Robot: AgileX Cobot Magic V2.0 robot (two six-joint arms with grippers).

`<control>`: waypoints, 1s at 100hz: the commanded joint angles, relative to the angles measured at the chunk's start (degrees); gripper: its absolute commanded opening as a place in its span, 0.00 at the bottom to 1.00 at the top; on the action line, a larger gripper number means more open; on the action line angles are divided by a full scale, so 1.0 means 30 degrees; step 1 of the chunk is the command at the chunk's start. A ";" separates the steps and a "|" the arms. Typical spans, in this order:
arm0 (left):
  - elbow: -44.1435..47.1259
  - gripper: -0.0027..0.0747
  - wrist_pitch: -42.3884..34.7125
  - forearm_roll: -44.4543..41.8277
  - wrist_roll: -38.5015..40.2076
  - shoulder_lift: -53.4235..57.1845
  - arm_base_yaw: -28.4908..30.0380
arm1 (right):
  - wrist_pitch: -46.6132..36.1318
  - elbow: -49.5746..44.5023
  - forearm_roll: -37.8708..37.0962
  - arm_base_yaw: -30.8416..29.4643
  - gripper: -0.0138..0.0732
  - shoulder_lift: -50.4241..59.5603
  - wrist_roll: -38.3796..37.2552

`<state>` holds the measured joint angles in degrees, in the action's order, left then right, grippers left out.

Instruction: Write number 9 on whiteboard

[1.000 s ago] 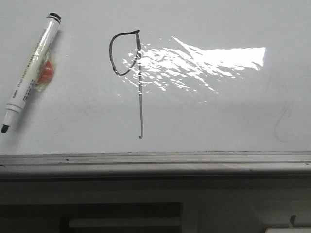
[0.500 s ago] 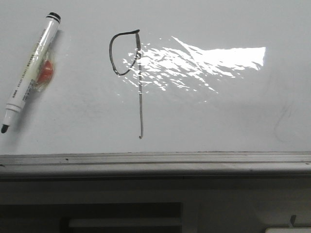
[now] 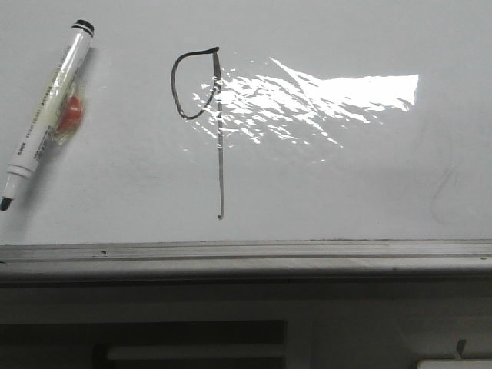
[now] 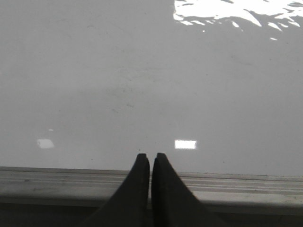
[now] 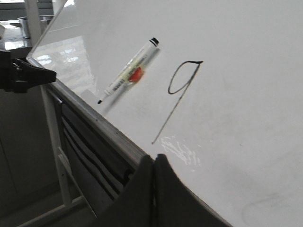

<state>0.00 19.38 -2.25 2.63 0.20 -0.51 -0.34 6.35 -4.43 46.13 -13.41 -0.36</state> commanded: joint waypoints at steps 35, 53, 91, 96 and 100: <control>0.0364 0.01 -0.0894 0.0193 0.0005 0.0529 0.0029 | -0.9073 -0.2698 -0.0213 -1.0345 0.08 -0.0103 -0.0310; 0.0364 0.01 -0.0894 0.0193 0.0005 0.0529 0.0029 | -0.6167 -0.2870 -0.0118 -1.4314 0.08 0.0815 -0.1393; 0.0364 0.01 -0.0894 0.0193 0.0005 0.0529 0.0029 | 0.5900 -0.2870 0.0402 -1.6437 0.08 0.4961 -0.1437; 0.0364 0.01 -0.0894 0.0193 0.0005 0.0529 0.0029 | 0.6199 -0.2870 0.0402 -1.6437 0.08 0.4961 -0.1354; 0.0364 0.01 -0.0894 0.0193 0.0005 0.0529 0.0029 | 0.6199 -0.2870 0.0402 -1.6437 0.08 0.4961 -0.1260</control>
<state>0.00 19.38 -2.14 2.63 0.20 -0.51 18.60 -0.68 -3.37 -2.88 0.51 -4.60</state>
